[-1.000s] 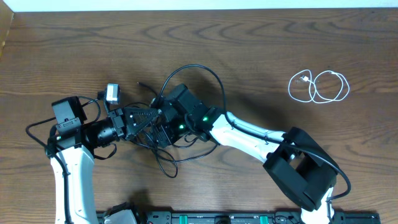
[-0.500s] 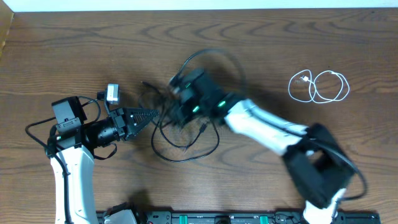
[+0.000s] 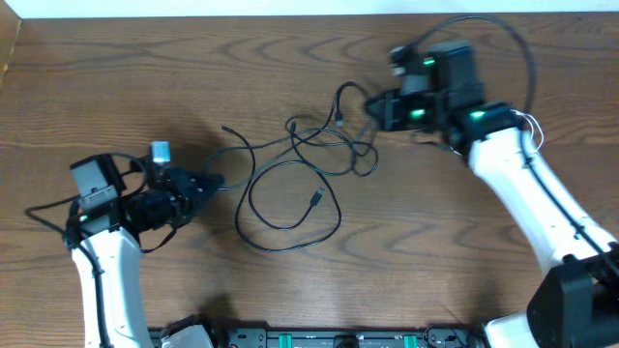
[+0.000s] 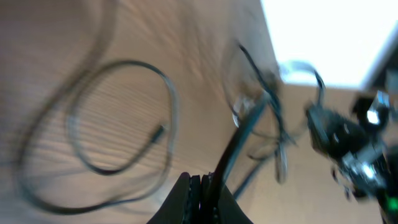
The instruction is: Untangle cables
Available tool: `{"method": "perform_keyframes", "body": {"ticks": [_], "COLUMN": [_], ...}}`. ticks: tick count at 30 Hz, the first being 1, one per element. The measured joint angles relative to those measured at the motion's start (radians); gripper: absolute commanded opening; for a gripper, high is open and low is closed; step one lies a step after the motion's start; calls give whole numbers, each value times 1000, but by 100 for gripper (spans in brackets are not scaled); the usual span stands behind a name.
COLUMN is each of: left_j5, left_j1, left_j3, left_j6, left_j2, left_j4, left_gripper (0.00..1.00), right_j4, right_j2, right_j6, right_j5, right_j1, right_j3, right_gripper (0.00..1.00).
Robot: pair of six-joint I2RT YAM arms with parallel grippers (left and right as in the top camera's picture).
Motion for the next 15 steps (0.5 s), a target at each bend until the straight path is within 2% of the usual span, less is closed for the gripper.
{"method": "perform_keyframes", "body": {"ticks": [4,15], "left_j5": [-78,-164], "left_j1": [95,364], "left_j3": [0,0], "left_j6": [-43,-68], "left_j2": [0,0], "left_j4": [-5,-27], "left_gripper": [7,8], "right_j4": [-103,-204], "right_j2": [0,0], "right_j6": [-11,-74], "right_j5": [-21,25], "right_j1": [-133,-326], "right_j3": [0,0], "right_gripper": [1,1]}}
